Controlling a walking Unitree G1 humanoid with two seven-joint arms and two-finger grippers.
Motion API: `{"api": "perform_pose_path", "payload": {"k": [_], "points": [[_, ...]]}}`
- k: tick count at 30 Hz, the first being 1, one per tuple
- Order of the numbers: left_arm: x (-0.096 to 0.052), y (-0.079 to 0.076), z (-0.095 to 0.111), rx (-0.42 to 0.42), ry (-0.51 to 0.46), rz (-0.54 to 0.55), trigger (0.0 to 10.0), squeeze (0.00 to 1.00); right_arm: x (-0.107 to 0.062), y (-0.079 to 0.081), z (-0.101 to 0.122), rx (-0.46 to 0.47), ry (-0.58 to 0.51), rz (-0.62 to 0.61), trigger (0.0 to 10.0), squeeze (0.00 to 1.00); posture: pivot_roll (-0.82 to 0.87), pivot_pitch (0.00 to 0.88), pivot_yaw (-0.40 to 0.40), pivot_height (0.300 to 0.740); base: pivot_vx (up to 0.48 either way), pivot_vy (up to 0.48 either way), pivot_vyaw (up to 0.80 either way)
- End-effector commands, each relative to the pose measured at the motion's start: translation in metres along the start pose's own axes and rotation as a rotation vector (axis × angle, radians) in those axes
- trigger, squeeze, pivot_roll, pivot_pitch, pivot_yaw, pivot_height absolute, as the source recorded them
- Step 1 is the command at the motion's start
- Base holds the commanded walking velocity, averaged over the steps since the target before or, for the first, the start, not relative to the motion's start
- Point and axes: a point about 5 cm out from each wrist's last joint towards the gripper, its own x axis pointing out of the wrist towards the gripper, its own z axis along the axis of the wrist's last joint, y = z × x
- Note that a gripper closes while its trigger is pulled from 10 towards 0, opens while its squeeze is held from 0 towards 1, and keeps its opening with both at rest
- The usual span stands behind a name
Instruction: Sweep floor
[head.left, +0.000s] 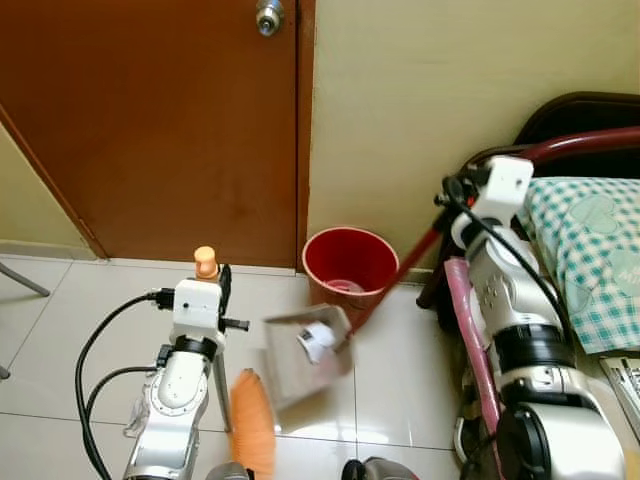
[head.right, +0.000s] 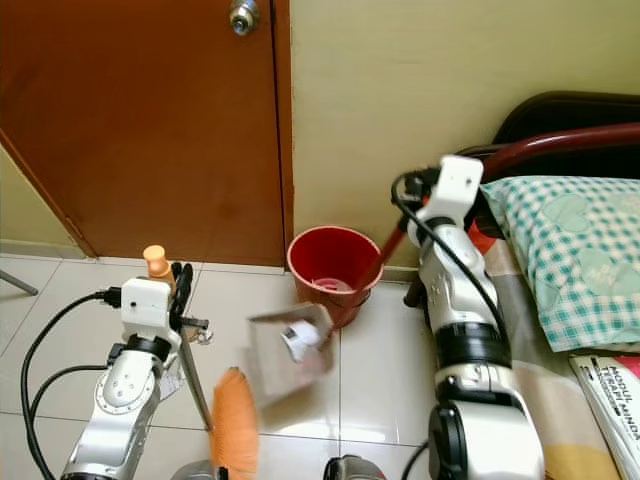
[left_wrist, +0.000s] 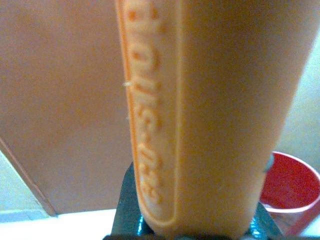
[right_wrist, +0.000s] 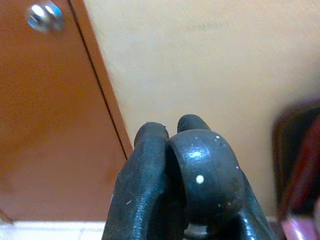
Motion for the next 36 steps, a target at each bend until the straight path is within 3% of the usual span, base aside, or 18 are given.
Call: {"api": "perform_pose_path", "payload": {"k": [1,9,15,19,24,29,36], "points": [[0.002,0.006,0.005,0.079,-0.028,-0.004,10.0,0.00,0.004,0.002,0.029,0.014,-0.104,0.008,10.0,0.00,-0.02,0.029,-0.060,0.740,0.000,0.000,0.00],[0.000,-0.003,0.004,0.059,-0.028,-0.045,10.0,0.00,0.014,0.011,0.074,0.113,-0.287,0.003,10.0,0.00,0.00,0.039,-0.055,0.740,0.000,0.000,0.00],[0.003,-0.003,0.005,0.060,-0.030,-0.053,10.0,0.00,0.020,0.020,0.109,0.090,-0.413,0.013,10.0,0.00,0.00,0.035,-0.052,0.740,0.000,0.000,0.00],[0.004,-0.004,0.006,0.057,-0.033,-0.055,10.0,0.00,0.022,0.030,0.134,0.008,-0.507,0.038,10.0,0.00,0.00,0.032,-0.052,0.740,0.000,0.000,0.00],[0.004,-0.004,0.006,0.054,-0.031,-0.054,10.0,0.00,0.022,0.033,0.139,-0.079,-0.546,0.046,10.0,0.00,0.01,0.030,-0.055,0.740,0.000,0.000,0.00],[0.004,-0.005,0.007,0.047,-0.031,-0.051,10.0,0.00,0.020,0.040,0.129,-0.245,-0.580,0.069,10.0,0.00,0.01,0.039,-0.055,0.740,0.000,0.000,0.00],[0.004,-0.007,0.007,0.040,-0.029,-0.052,10.0,0.00,0.015,0.052,0.115,-0.351,-0.606,0.109,10.0,0.00,0.00,0.045,-0.053,0.740,0.000,0.000,0.00]]}}
